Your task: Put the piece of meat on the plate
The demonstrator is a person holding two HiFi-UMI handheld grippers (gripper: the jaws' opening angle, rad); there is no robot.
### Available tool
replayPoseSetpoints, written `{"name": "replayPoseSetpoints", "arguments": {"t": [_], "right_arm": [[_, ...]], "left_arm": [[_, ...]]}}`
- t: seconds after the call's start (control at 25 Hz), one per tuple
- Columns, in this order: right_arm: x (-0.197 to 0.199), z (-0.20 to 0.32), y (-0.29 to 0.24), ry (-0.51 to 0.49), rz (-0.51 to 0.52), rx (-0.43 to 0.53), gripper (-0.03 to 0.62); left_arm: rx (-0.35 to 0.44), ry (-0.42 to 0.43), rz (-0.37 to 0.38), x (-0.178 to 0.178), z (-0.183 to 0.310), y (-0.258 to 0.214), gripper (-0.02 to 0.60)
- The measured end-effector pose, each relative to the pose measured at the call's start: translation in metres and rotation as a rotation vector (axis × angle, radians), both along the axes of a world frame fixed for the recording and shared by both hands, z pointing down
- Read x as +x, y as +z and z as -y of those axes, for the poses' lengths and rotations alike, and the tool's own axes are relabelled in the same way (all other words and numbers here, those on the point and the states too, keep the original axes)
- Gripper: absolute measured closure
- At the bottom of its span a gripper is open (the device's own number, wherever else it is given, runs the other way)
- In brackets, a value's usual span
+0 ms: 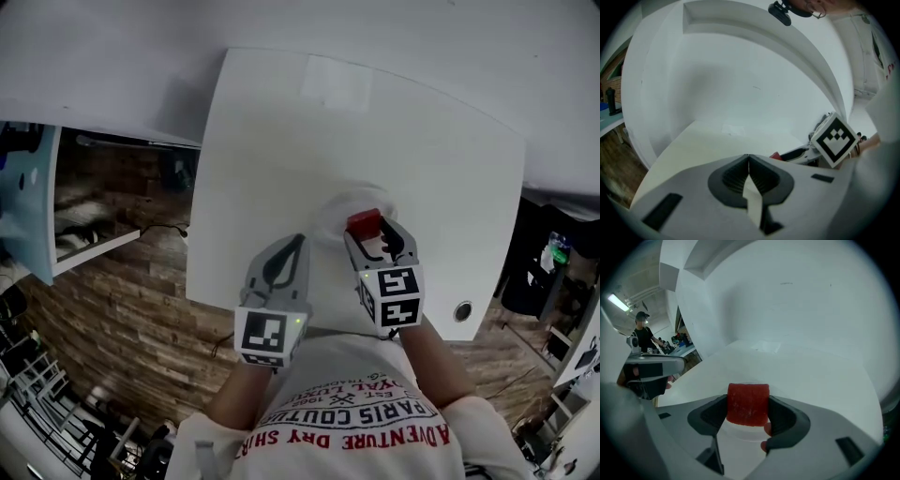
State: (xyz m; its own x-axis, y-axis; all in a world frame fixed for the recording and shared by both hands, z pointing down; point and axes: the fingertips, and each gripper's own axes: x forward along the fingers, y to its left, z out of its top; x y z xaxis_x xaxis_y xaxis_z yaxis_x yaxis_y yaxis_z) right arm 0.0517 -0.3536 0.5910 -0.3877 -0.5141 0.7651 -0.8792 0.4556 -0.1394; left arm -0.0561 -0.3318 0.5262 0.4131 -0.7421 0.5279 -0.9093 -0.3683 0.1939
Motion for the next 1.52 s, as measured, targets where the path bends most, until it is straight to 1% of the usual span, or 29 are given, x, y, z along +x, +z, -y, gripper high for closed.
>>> {"name": "replayPoseSetpoints", "arguments": {"t": [0.16, 0.28, 0.44, 0.52, 0.84, 0.96, 1.08, 1.28, 1.4, 1.52], "right_arm": [[-0.003, 0.003, 0.02, -0.011, -0.033, -0.053, 0.318], [-0.005, 0.004, 0.03, -0.022, -0.051, -0.073, 0.318], [-0.008, 0.009, 0.035, -0.033, -0.073, -0.056, 0.318], [-0.009, 0.011, 0.035, -0.03, -0.07, -0.061, 0.316], [-0.012, 0.013, 0.034, -0.038, -0.071, -0.052, 0.316], [-0.011, 0.014, 0.024, -0.015, -0.05, -0.03, 0.316], [-0.01, 0.016, 0.006, 0.01, -0.042, 0.021, 0.316], [0.0, 0.017, -0.033, 0.091, -0.015, 0.107, 0.324], [0.01, 0.016, -0.066, 0.175, 0.029, 0.193, 0.507], [0.018, 0.009, -0.101, 0.246, 0.077, 0.278, 0.562]], "left_arm": [[-0.022, -0.006, -0.008, 0.0, 0.003, 0.007, 0.574], [-0.034, -0.001, -0.005, -0.001, 0.003, 0.014, 0.574], [-0.046, 0.005, -0.005, 0.0, 0.004, 0.02, 0.574], [-0.054, -0.006, -0.012, 0.0, 0.005, 0.02, 0.574], [-0.054, 0.012, -0.002, -0.002, 0.001, 0.019, 0.574], [-0.042, 0.022, -0.001, -0.002, 0.002, 0.013, 0.574], [-0.022, 0.033, 0.001, -0.004, 0.002, 0.003, 0.574], [0.038, 0.056, 0.0, -0.002, 0.004, -0.021, 0.574], [0.089, 0.08, -0.004, 0.003, 0.006, -0.042, 0.574], [0.145, 0.109, -0.003, 0.008, 0.005, -0.067, 0.574]]}}
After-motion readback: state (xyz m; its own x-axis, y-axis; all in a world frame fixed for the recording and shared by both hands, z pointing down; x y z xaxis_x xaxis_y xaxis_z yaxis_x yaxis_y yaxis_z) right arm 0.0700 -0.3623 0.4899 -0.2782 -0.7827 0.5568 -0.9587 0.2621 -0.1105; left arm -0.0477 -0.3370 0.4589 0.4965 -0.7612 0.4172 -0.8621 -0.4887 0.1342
